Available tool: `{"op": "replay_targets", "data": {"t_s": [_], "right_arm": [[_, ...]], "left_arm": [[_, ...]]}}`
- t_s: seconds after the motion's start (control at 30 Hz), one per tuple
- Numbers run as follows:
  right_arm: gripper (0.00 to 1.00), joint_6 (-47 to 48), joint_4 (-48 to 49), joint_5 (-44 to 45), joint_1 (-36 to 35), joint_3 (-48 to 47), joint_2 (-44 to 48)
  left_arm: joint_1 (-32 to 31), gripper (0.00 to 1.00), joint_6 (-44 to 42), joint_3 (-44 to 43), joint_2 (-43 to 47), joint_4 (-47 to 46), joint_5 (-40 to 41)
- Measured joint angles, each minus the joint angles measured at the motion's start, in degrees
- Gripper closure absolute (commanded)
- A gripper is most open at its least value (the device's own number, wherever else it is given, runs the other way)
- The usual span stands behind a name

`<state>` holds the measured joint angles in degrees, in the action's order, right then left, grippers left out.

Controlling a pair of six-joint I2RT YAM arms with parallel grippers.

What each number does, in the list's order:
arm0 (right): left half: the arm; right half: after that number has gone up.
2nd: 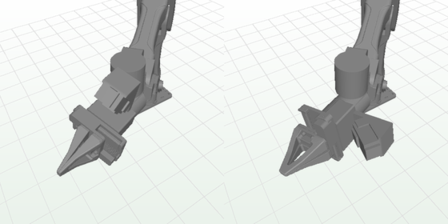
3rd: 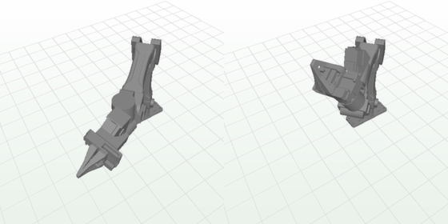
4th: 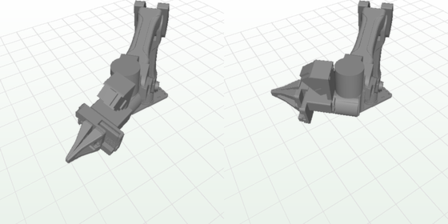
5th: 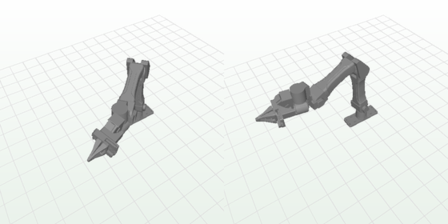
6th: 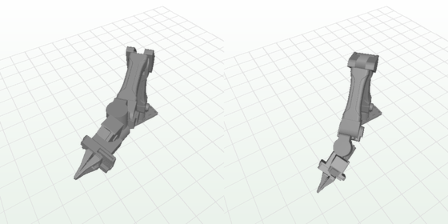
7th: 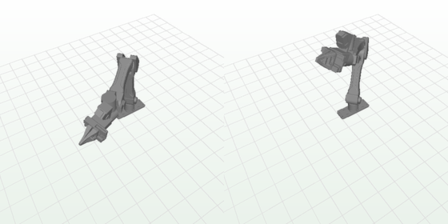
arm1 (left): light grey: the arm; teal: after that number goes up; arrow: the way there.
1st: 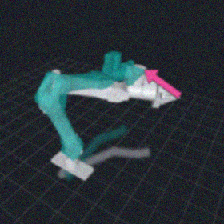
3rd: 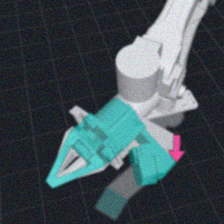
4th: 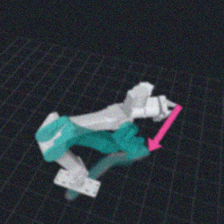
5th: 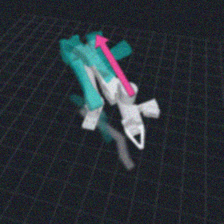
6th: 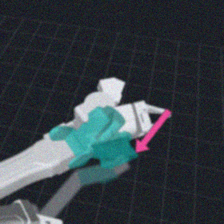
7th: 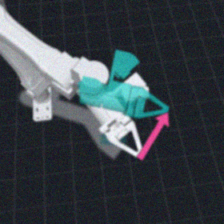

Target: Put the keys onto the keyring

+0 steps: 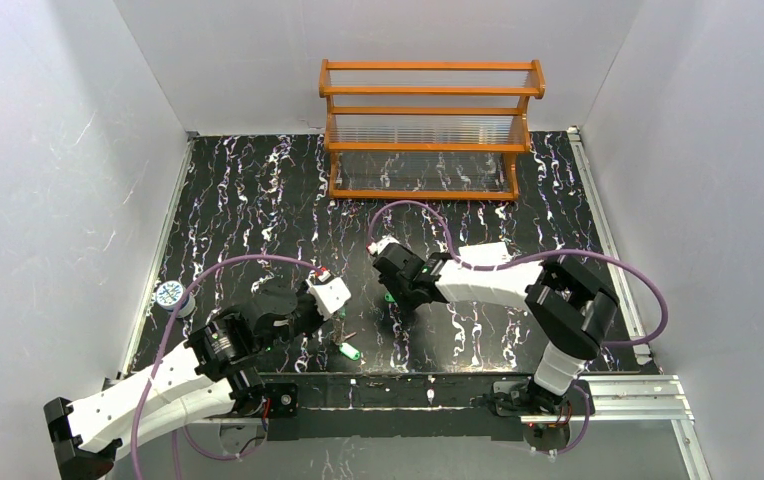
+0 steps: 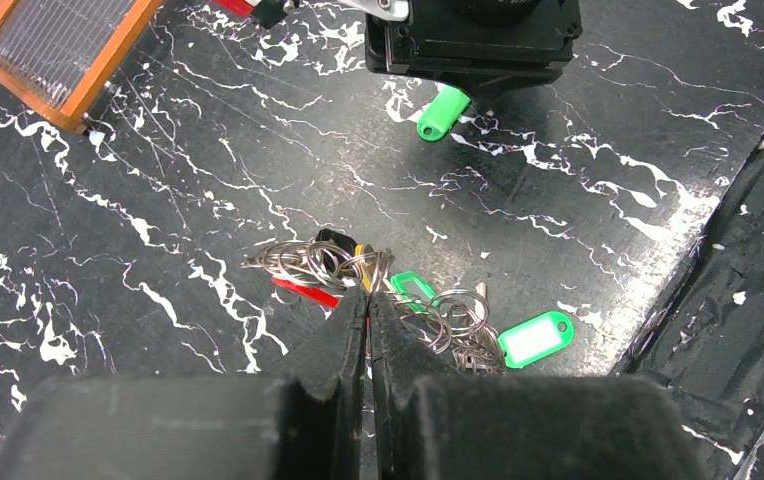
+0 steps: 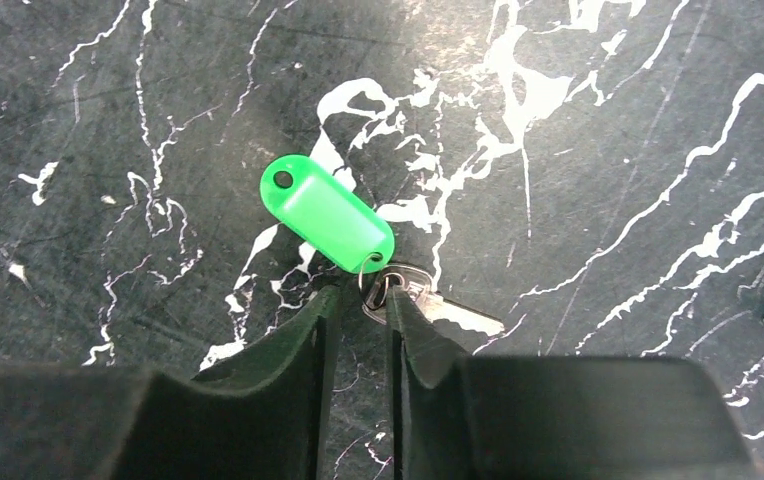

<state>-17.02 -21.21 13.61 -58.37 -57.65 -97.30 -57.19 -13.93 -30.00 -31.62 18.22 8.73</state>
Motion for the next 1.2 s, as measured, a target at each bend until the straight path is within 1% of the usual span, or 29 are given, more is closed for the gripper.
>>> {"op": "replay_targets", "data": {"t_s": [0.2,0.3,0.5,0.67,0.93,1.07,1.2], "right_arm": [[0.93,0.55,-0.02,4.5,-1.29,-0.02,-0.31],[0.99,0.66,-0.02,5.14,-1.44,-0.02,-0.31],[0.99,0.68,-0.02,3.93,-1.44,0.04,0.44],[0.99,1.07,0.63,0.7,-1.42,0.37,5.49],[0.99,5.68,5.92,-6.43,-1.31,3.82,16.7],[0.99,8.22,7.19,-11.47,-1.27,4.61,19.15],[0.99,9.7,8.55,-16.35,-1.27,4.96,20.5]], "left_arm": [[0.0,1.0,0.0,0.0,-0.07,0.0,-0.02],[0.0,1.0,0.0,0.0,-0.07,0.0,-0.11],[0.0,1.0,0.0,0.0,-0.57,0.0,-0.28],[0.0,1.0,0.0,0.0,-1.62,0.0,-1.03],[0.0,1.0,-0.07,-0.04,-2.86,-0.17,-3.15],[0.0,1.0,-0.37,-0.07,-3.28,-1.6,-4.81],[0.0,1.0,-1.29,-0.42,-5.57,-2.8,-6.54]]}}
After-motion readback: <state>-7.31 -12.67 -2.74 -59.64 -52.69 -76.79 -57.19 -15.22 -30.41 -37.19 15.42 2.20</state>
